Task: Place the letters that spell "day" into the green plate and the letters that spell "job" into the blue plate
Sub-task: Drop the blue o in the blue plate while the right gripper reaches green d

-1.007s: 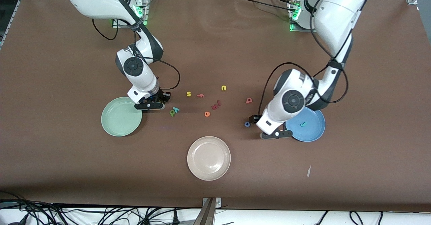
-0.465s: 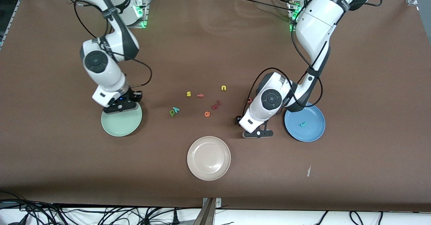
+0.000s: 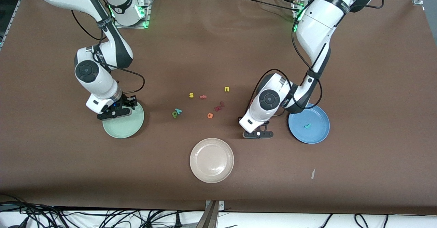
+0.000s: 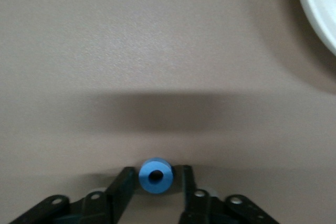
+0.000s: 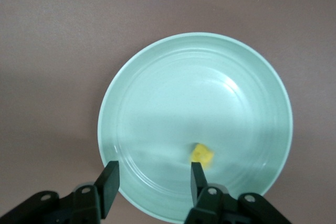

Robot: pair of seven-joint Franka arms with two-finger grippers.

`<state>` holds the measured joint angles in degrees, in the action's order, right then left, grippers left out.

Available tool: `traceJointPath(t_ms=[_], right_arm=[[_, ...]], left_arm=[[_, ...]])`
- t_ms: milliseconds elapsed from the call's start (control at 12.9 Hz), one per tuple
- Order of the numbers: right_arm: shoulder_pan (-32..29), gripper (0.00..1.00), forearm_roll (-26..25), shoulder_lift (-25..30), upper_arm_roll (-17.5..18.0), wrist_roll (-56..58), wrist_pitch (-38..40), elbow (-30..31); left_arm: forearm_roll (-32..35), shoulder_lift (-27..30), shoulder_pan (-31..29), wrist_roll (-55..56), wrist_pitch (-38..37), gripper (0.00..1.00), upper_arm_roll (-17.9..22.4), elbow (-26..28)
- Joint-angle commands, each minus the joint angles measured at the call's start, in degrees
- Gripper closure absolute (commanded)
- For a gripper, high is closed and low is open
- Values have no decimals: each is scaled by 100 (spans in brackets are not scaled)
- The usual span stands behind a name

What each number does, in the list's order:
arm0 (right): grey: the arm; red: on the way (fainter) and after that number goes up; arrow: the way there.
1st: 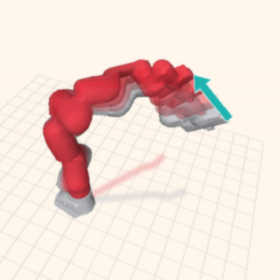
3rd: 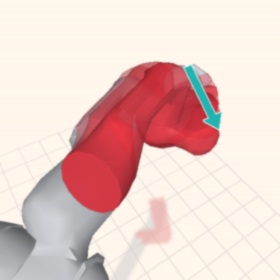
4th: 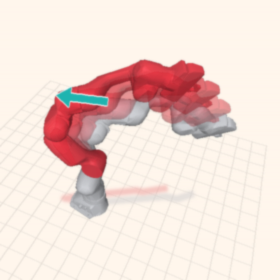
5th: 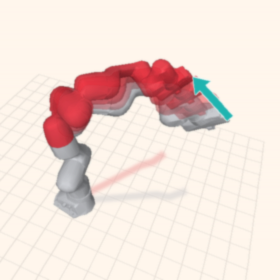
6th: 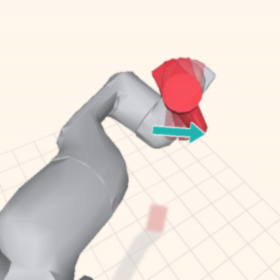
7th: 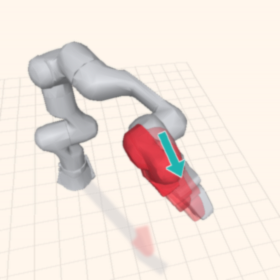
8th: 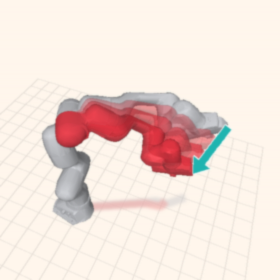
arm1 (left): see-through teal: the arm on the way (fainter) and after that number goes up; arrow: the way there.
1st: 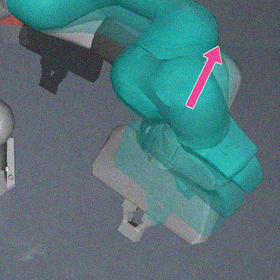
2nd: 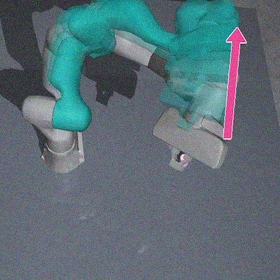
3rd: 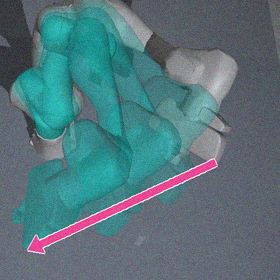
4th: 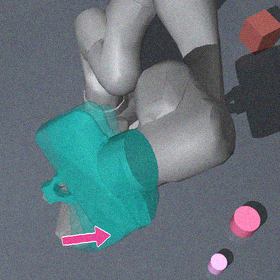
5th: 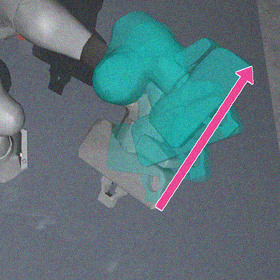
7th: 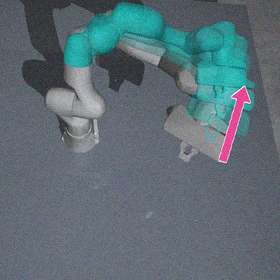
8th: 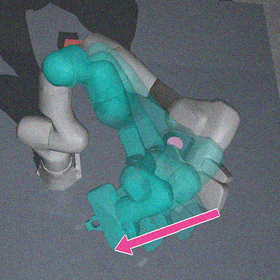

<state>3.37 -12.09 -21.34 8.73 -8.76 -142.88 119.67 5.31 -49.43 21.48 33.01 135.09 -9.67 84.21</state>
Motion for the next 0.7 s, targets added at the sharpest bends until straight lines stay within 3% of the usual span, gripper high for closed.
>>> traceJointPath(t_ms=[0, 155, 465, 620], right_arm=[[136, 37, 5, -220, 339, -896, -38, -258], [531, 37, 5, -545, 349, -1678, -38, -609], [1243, 37, -13, -1257, 323, -2691, -20, -1453], [1455, 37, -13, -1469, 244, -3051, -29, -1630]], left_arm=[[111, -138, 32, 57, -44, 100, 36, -177], [128, -6, -73, 39, -210, 100, 97, -160], [137, 731, -327, -276, -1667, 100, 264, -116], [512, 934, -582, -522, -2431, 100, 264, -37]])
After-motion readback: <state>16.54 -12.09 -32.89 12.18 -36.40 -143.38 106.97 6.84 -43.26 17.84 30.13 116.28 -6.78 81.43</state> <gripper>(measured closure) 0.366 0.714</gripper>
